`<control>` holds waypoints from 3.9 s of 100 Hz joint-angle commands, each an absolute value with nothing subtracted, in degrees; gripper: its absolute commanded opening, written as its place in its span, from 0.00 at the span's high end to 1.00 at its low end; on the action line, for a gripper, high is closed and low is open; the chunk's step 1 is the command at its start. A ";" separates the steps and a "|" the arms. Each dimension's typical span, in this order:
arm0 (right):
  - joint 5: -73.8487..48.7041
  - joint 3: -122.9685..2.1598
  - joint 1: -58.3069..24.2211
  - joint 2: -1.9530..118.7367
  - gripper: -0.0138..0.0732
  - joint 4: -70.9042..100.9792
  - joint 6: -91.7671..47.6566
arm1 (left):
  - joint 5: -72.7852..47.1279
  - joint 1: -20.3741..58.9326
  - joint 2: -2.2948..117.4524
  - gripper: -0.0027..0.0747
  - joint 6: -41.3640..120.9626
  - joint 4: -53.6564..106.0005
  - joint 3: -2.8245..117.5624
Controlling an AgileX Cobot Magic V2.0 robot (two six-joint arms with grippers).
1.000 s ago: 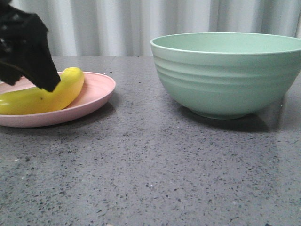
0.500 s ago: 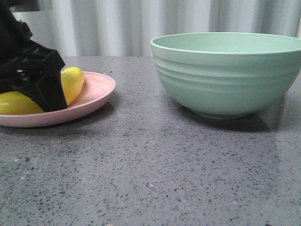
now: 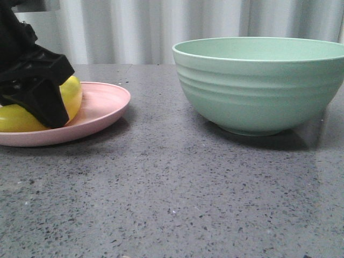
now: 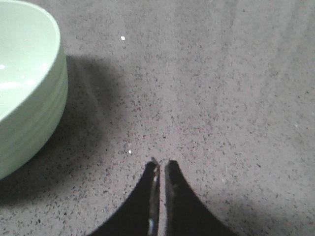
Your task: Transfer banana from pink plate to green bowl
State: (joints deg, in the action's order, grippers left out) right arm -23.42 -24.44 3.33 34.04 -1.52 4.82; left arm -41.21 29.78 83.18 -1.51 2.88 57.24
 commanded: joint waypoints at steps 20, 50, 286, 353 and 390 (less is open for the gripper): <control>-29.41 -34.27 0.10 34.64 0.91 -1.62 3.66 | -42.18 31.87 80.57 0.99 2.10 3.52 65.18; -37.46 -45.19 -11.22 40.16 0.51 4.76 3.66 | -47.52 43.07 80.57 0.99 3.86 3.52 73.83; -36.13 -71.69 -23.42 75.04 0.92 29.55 3.42 | -56.82 56.30 76.19 0.42 3.36 1.89 82.34; -30.92 -78.95 -15.74 76.64 0.92 2.57 0.91 | -56.46 56.30 76.18 0.42 3.36 1.76 86.27; -32.86 -78.95 -15.96 79.65 0.48 2.57 0.91 | -56.46 56.30 76.18 0.42 3.36 1.76 86.27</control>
